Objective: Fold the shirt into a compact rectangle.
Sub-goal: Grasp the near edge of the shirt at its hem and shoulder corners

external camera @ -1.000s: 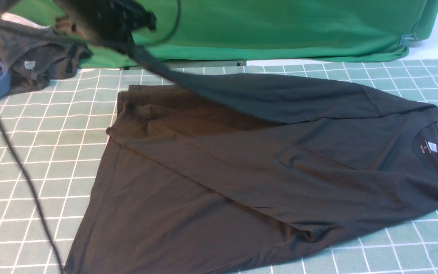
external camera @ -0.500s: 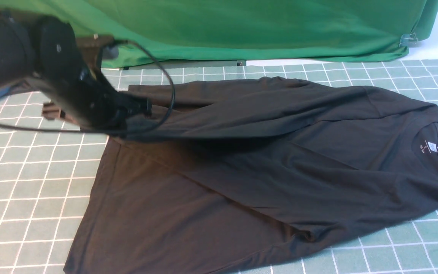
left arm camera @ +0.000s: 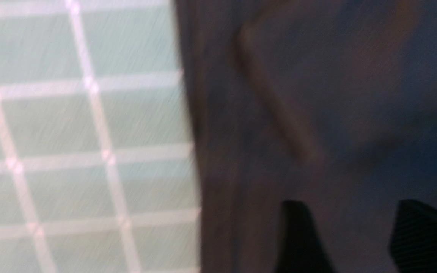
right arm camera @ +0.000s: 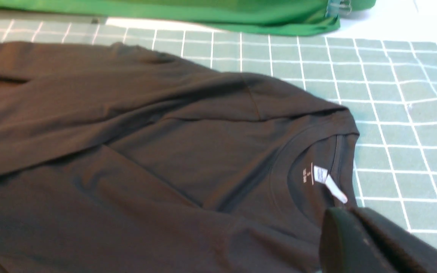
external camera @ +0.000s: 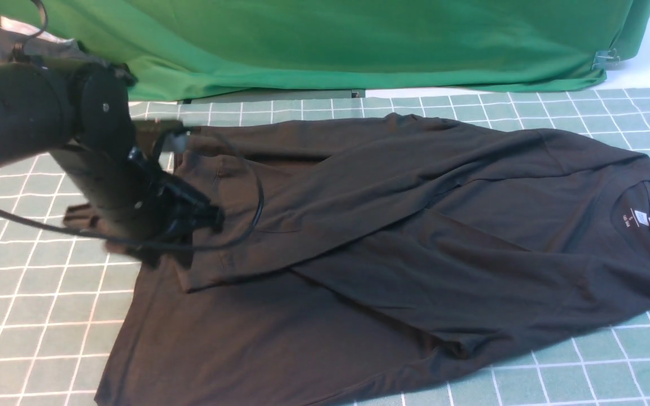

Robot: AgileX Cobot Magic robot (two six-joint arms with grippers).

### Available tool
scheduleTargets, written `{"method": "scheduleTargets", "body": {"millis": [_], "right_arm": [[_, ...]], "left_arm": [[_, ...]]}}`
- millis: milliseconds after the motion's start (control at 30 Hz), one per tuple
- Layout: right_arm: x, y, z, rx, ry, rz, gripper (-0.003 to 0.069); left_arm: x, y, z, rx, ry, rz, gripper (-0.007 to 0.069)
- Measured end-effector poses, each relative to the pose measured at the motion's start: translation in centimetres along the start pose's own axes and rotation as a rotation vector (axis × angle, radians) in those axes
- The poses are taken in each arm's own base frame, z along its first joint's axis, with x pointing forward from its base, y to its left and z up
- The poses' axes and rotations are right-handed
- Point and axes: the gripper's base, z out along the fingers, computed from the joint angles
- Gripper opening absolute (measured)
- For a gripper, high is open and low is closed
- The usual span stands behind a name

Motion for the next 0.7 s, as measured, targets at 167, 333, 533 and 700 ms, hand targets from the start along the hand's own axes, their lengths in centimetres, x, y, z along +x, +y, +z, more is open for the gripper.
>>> {"method": "scheduleTargets", "body": {"millis": [167, 333, 533, 700], "right_arm": [[0.0, 0.1, 0.9, 0.001, 0.032, -0.004, 0.0027], [0.1, 0.2, 1.9, 0.002, 0.073, -0.006, 0.0032], [-0.2, 0.4, 2.7, -0.014, 0.059, 0.008, 0.0048], [-0.6, 0.5, 2.7, -0.030, 0.021, 0.022, 0.0056]], "left_arm": [[1.9, 0.7, 0.1, -0.068, 0.146, -0.042, 0.0456], [5.3, 1.3, 0.6, -0.070, 0.138, -0.106, 0.0427], [9.7, 2.4, 3.0, -0.098, 0.102, -0.154, 0.0405], [10.3, 2.4, 4.3, -0.069, 0.045, -0.179, 0.0411]]}}
